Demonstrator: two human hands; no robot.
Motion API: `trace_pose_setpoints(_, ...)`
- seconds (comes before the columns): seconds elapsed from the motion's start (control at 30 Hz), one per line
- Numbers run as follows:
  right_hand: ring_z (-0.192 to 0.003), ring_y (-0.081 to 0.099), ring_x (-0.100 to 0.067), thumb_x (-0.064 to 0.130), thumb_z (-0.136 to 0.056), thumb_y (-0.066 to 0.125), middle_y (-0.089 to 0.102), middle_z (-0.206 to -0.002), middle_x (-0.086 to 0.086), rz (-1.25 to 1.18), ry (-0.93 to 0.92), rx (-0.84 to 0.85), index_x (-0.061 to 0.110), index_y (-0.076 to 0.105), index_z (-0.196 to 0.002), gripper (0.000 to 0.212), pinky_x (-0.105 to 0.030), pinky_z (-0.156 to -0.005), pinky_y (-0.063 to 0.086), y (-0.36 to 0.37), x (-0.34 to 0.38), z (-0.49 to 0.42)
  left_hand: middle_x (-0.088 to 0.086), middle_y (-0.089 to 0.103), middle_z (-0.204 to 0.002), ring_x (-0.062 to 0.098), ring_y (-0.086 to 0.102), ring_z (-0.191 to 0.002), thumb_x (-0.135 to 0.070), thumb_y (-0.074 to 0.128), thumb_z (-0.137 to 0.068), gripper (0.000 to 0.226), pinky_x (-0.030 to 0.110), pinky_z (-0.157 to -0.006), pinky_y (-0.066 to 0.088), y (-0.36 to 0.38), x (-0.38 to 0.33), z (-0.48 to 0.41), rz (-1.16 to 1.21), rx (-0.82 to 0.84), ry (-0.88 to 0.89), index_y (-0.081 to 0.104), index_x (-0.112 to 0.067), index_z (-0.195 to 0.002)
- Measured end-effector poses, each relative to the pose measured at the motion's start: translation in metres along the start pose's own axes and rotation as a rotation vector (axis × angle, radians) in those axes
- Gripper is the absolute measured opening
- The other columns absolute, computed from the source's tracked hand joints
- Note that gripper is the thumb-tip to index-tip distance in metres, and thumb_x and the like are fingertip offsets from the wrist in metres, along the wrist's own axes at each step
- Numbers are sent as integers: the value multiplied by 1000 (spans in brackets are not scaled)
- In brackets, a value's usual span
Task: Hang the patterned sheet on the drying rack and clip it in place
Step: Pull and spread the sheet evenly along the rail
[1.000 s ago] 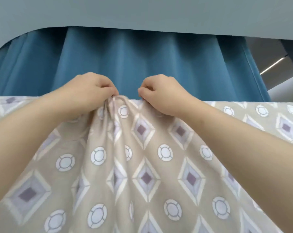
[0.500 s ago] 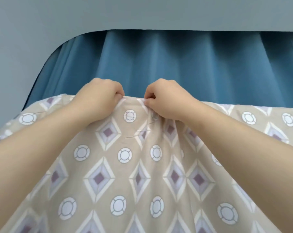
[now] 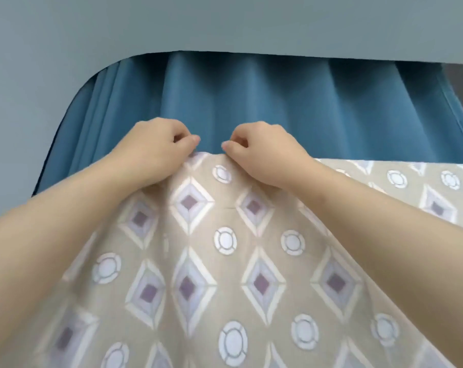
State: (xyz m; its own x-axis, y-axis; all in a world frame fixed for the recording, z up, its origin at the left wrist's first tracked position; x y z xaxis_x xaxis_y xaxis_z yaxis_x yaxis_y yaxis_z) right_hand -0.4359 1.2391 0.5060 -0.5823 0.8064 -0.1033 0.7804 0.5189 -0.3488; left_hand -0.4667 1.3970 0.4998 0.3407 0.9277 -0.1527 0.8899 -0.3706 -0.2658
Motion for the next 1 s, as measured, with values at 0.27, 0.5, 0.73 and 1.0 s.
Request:
trace_pose_setpoints(0.27, -98, 56, -24, 27, -95, 39, 66, -101, 1, 2, 35, 50, 16, 64, -102, 28, -39, -87, 45, 23, 30, 0, -3, 67, -97, 16, 56, -93, -30, 43, -97, 28, 27, -74, 37, -14, 48, 20, 99, 158, -76, 68, -22, -103)
trace_pose_setpoints(0.5, -89, 58, -35, 11, -94, 38, 66, -96, -14, 112, 2, -48, 2, 62, -97, 26, -36, -71, 47, 32, 43, -14, -2, 73, -95, 22, 69, -90, -8, 49, -89, 31, 40, -89, 53, -50, 71, 21, -59, 504, -58, 66, -23, -109)
trace_pose_setpoints(0.73, -90, 55, -35, 7, -94, 35, 64, -95, -14, 130, 33, -198, 2, 56, -97, 22, -37, -69, 43, 22, 59, -28, 3, 75, -79, 19, 71, -73, -6, 70, -80, 10, 24, -70, 59, -80, 81, 5, -27, 581, -94, 72, -12, -87)
trace_pose_setpoints(1.0, -91, 56, -23, 35, -92, 50, 60, -90, 2, 7, -45, 156, 17, 63, -96, 23, -35, -85, 47, 33, 102, -24, 4, 73, -80, 23, 69, -75, -17, 67, -84, 8, 31, -68, 56, -79, 101, 14, 205, 318, -105, 72, -20, -79)
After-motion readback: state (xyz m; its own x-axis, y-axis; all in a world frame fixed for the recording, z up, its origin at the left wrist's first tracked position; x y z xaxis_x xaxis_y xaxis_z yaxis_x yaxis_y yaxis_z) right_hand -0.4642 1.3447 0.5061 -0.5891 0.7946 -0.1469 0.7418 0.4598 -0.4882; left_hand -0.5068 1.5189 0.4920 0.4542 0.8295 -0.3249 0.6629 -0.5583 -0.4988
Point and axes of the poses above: each hand's wrist, its own z-axis away from the middle knuckle, its own y-axis out of the palm, x = y × z, the point moved 1 cm from there along -z, towards the middle knuckle
